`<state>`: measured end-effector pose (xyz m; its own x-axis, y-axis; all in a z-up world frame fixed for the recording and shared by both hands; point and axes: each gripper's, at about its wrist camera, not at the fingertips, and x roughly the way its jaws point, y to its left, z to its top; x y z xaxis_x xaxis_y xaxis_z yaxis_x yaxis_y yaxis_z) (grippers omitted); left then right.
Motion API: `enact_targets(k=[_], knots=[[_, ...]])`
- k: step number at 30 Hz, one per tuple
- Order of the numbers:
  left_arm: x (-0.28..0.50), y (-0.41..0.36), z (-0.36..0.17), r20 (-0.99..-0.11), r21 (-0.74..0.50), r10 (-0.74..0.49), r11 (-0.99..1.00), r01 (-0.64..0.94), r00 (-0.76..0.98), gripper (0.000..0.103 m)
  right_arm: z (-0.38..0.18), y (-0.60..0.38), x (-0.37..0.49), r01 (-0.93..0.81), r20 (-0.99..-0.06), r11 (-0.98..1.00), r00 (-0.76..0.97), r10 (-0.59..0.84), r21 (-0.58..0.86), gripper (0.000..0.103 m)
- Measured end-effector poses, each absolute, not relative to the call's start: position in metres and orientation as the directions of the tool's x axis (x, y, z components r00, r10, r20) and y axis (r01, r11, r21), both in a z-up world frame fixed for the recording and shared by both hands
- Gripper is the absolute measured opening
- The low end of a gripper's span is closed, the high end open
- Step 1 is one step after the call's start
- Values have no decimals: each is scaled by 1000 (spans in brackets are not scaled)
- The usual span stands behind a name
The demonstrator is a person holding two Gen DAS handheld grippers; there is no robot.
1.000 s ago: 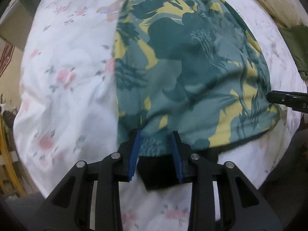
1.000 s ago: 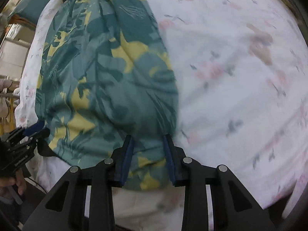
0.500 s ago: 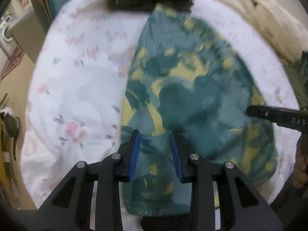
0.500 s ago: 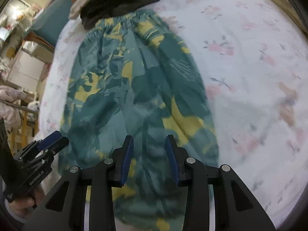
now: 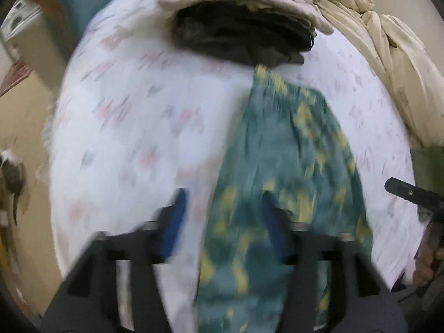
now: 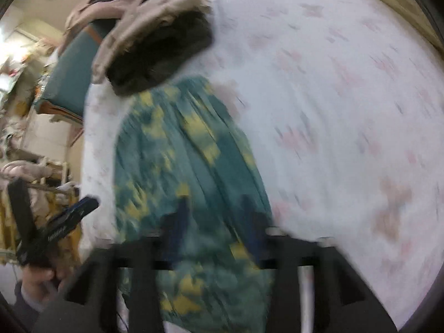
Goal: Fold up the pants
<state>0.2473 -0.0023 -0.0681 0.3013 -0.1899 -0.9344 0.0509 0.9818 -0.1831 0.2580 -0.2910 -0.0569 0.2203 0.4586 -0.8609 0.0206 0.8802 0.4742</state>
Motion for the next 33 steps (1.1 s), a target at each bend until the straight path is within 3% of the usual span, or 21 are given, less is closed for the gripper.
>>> enact_targets(k=[7, 11, 14, 17, 18, 19, 21, 26, 33], knots=[[344, -18, -95, -924, -308, -328, 943, 123, 198, 58, -86, -271, 356, -109, -858, 877, 181, 481, 469, 67], [377, -31, -114, -928, -308, -338, 932, 189, 157, 56, -114, -268, 403, -110, -843, 855, 143, 519, 508, 66], [390, -47, -122, -929, -268, -333, 907, 326, 164, 55, -125, -263, 418, -122, -837, 844, 118, 534, 522, 66], [400, -52, -141, -926, -330, -373, 873, 360, 55, 46, -143, -251, 426, -155, -849, 844, 51, 526, 514, 47], [402, -53, -140, -918, -351, -395, 855, 381, 41, 31, -148, -247, 427, -167, -839, 830, 29, 544, 532, 33], [403, -55, -139, -911, -369, -412, 839, 399, 22, 21, -149, -244, 428, -182, -831, 820, 22, 556, 543, 30], [403, -58, -133, -922, -330, -384, 838, 434, 40, 12, -143, -241, 428, -225, -836, 819, 34, 547, 527, 23], [412, -65, -86, -904, -246, -380, 837, 489, 197, 11, -107, -241, 443, -323, -845, 823, 112, 523, 467, 19], [394, -73, -9, -813, -15, -358, 801, 599, 459, 12, -28, -236, 446, -456, -825, 833, 304, 476, 313, 19]])
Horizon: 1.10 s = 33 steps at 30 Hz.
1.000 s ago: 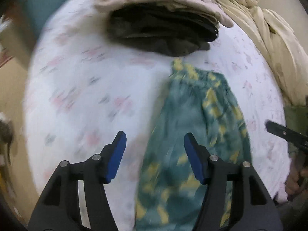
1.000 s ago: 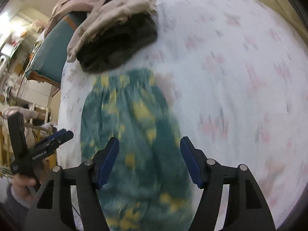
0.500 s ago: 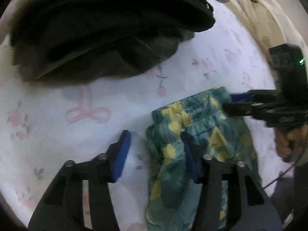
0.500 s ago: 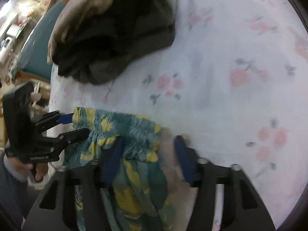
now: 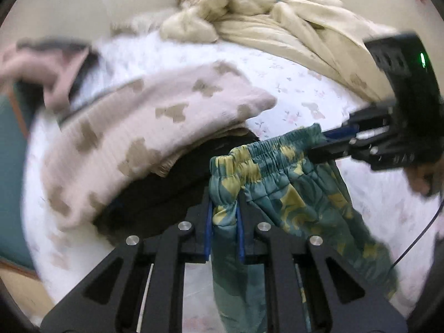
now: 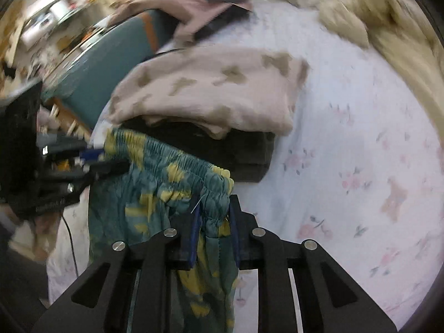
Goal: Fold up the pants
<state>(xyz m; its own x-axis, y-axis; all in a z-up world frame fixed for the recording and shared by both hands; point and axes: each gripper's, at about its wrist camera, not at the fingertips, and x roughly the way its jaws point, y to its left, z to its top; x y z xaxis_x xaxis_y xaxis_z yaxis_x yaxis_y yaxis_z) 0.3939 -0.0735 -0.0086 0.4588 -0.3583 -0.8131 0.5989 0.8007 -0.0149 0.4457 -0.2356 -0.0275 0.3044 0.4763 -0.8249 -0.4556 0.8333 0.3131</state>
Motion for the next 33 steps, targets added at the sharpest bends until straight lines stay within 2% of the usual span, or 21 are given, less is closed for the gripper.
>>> enact_targets(k=[9, 14, 18, 20, 21, 23, 24, 26, 28, 30, 33], knots=[[264, -65, 23, -737, 80, -448, 686, 723, 507, 12, 11, -237, 345, -587, -812, 779, 332, 479, 220, 19], [189, -76, 15, -772, 166, -415, 599, 783, 481, 12, 10, -232, 265, -619, -839, 767, 320, 440, 166, 19], [155, -74, -5, -843, 61, -396, 604, 795, 366, 17, -9, -228, 205, -597, -866, 789, 311, 392, 142, 20], [137, -76, -24, -891, 33, -345, 597, 801, 294, 24, -27, -226, 179, -589, -882, 791, 273, 384, 162, 25], [127, -78, -38, -932, -9, -300, 577, 816, 202, 29, -39, -223, 167, -589, -904, 790, 227, 364, 171, 29], [116, -76, -56, -966, -137, -258, 541, 830, 9, 30, -65, -217, 147, -601, -958, 785, 106, 265, 150, 50], [112, -69, -59, -970, -150, -243, 551, 821, -14, 30, -77, -218, 141, -598, -977, 790, 48, 206, 137, 59], [113, -57, -53, -971, -121, -238, 589, 799, 28, 30, -89, -231, 126, -570, -977, 798, -40, 209, 194, 57], [125, -47, -37, -949, -187, -314, 638, 747, 31, 30, -89, -246, 124, -522, -971, 821, -70, 229, 231, 56], [143, -44, -21, -915, -217, -385, 721, 658, 121, 30, -71, -261, 134, -468, -959, 850, 19, 284, 242, 56], [165, -53, -21, -892, -224, -379, 843, 488, 246, 30, -44, -271, 160, -376, -900, 869, 165, 404, 321, 51]])
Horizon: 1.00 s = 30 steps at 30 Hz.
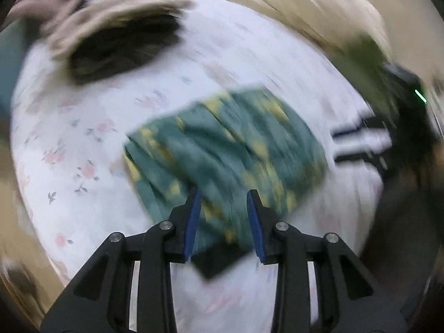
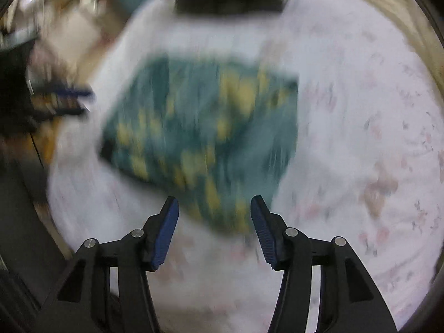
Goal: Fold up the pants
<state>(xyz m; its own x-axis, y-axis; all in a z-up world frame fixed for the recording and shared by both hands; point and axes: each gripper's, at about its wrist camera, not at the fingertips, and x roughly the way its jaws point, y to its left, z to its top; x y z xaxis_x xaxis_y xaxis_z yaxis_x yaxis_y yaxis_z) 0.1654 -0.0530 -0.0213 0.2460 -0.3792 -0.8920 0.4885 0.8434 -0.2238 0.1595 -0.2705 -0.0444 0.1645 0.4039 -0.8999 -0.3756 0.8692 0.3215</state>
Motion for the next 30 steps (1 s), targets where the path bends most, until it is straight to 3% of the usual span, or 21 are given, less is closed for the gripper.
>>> enact_targets(k=[3, 7, 10, 14, 19, 21, 23, 25, 30], knots=[[175, -70, -48, -904, -248, -358, 885, 395, 234, 30, -41, -260, 183, -329, -874, 877, 221, 433, 351, 42], [168, -86, -89, -955, -180, -256, 902, 392, 152, 30, -64, -233, 199, -328, -903, 887, 169, 394, 325, 40], [161, -87, -110, -979, -155, -196, 886, 437, 49, 41, -106, -213, 189, -352, -956, 901, 44, 289, 256, 40], [165, -72, -99, -965, -238, -261, 900, 366, 16, 43, -110, -219, 183, -314, -942, 894, 4, 337, 319, 41], [183, -46, -68, -958, -226, -272, 912, 341, 95, 46, -69, -259, 191, -265, -889, 883, 150, 434, 386, 46], [194, -27, -59, -964, -164, -214, 945, 284, 158, 63, -60, -279, 204, -208, -872, 893, 214, 440, 400, 48], [211, -2, -53, -957, -157, -195, 970, 185, 215, 69, -57, -297, 220, -151, -855, 889, 245, 457, 432, 50], [223, 12, -57, -952, -184, -208, 975, 123, 225, 69, -62, -307, 240, -104, -848, 885, 253, 466, 455, 55], [254, 19, -76, -938, -240, -254, 967, 85, 237, 69, -92, -314, 278, -29, -833, 854, 202, 514, 520, 57]])
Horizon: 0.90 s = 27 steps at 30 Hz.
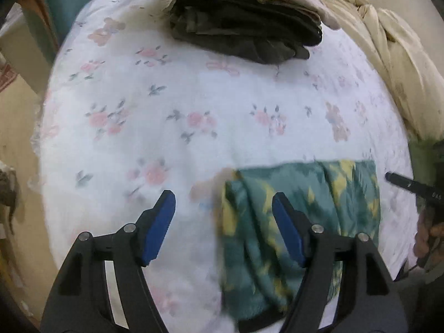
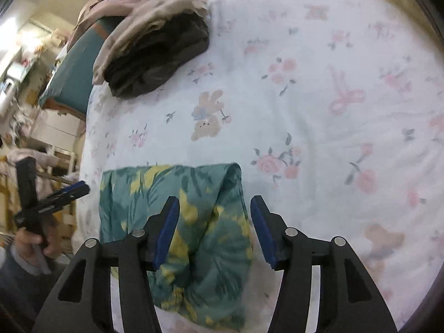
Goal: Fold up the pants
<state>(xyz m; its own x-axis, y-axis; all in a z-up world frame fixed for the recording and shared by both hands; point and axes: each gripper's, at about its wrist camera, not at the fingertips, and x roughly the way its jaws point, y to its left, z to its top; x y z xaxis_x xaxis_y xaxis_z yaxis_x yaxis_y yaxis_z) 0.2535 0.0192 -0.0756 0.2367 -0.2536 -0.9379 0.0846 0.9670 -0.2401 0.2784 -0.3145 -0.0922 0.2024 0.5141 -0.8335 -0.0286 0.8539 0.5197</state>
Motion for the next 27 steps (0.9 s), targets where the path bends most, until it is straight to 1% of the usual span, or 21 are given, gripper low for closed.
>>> enact_targets(k=[3, 5, 6, 7, 9, 10, 11, 12, 13, 15, 17, 18, 19, 21, 24, 26, 27], knots=[[276, 6, -96, -923, -320, -337, 941, 113, 186, 69, -101, -314, 287, -26, -822, 838, 177, 541, 546, 62], [279, -3, -104, -921, -330, -349, 935, 132, 171, 67, -105, -314, 289, -51, -822, 837, 163, 546, 546, 62], [282, -8, -107, -918, -341, -363, 928, 149, 157, 66, -109, -313, 292, -63, -824, 838, 153, 545, 542, 62], [285, -13, -108, -919, -348, -373, 920, 179, 132, 62, -113, -313, 295, -69, -826, 838, 142, 545, 541, 62], [286, -24, -112, -923, -339, -370, 912, 231, 107, 36, -123, -311, 301, -75, -831, 839, 114, 545, 539, 62], [287, -30, -115, -929, -329, -361, 907, 262, 84, 25, -128, -309, 303, -84, -831, 835, 88, 550, 543, 57], [286, -36, -117, -935, -316, -349, 902, 296, 66, 6, -133, -303, 306, -109, -828, 828, 54, 558, 550, 47], [285, -42, -117, -944, -285, -324, 897, 338, 63, 5, -134, -299, 308, -134, -819, 815, 38, 572, 563, 12], [283, -47, -111, -948, -256, -309, 887, 384, 81, 5, -134, -295, 309, -165, -821, 812, 21, 571, 560, 8], [285, -47, -102, -948, -238, -301, 882, 407, 99, 4, -122, -290, 310, -235, -827, 810, 43, 561, 538, 7], [298, -31, -93, -935, -290, -338, 903, 318, 108, 4, -102, -289, 312, -304, -820, 802, 100, 563, 514, 6], [303, -23, -87, -921, -319, -364, 910, 265, 141, 4, -92, -288, 312, -335, -820, 805, 137, 556, 490, 5], [306, -19, -76, -905, -326, -380, 909, 260, 193, 4, -80, -288, 313, -355, -818, 813, 183, 545, 462, 5], [309, -23, -58, -896, -261, -349, 914, 309, 274, 4, -61, -291, 318, -349, -800, 827, 265, 538, 441, 5], [304, -26, -57, -896, -175, -290, 926, 334, 337, 3, -69, -296, 322, -321, -818, 854, 283, 500, 410, 5], [301, -30, -60, -888, -160, -288, 925, 346, 360, 3, -72, -294, 316, -353, -821, 860, 310, 479, 369, 5], [296, -32, -60, -883, -123, -271, 922, 368, 384, 3, -72, -293, 313, -370, -821, 863, 327, 468, 345, 5]])
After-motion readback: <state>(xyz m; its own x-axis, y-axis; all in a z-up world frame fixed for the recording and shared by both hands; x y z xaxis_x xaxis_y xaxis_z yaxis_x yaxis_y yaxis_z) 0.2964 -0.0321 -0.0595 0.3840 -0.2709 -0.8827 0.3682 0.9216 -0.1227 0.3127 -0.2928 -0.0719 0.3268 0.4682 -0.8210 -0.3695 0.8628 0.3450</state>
